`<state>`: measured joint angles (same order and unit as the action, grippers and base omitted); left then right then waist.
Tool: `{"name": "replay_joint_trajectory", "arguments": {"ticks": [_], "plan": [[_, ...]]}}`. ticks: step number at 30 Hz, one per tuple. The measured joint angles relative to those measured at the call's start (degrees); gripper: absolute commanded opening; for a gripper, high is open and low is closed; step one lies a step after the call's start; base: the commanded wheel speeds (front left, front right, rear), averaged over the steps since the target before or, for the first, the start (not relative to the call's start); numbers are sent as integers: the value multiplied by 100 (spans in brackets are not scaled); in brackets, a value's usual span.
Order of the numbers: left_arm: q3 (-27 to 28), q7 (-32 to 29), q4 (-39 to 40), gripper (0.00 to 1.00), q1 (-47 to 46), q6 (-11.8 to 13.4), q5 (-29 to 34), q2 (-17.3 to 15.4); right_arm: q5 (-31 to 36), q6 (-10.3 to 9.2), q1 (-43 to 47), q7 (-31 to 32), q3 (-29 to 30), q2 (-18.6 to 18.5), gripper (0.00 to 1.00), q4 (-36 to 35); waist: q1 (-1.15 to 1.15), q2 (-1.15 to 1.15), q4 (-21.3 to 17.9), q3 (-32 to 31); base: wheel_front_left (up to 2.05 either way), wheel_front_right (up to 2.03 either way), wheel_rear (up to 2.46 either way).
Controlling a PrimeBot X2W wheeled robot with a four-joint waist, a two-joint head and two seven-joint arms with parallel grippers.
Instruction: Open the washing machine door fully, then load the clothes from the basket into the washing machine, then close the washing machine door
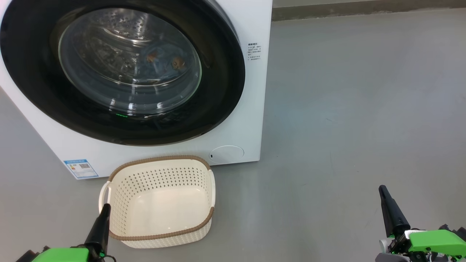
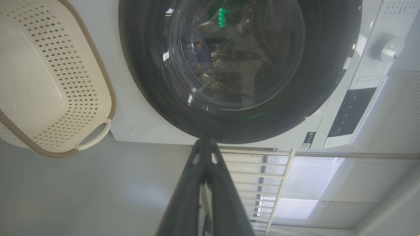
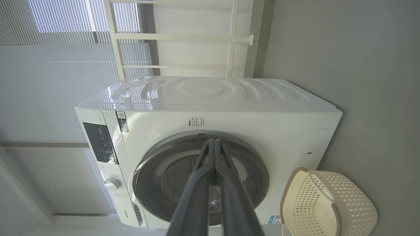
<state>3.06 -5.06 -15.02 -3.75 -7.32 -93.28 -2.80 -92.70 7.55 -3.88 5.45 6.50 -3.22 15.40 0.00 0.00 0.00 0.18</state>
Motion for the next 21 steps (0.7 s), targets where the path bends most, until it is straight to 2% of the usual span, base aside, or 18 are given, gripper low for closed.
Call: {"name": "replay_joint_trajectory", "arguments": {"ticks": [21], "plan": [[38, -32, -1, 0, 0, 0, 1, 4, 0, 0, 0, 2, 25, 3, 0, 0, 0, 0, 0, 0, 0, 0, 0]]}}
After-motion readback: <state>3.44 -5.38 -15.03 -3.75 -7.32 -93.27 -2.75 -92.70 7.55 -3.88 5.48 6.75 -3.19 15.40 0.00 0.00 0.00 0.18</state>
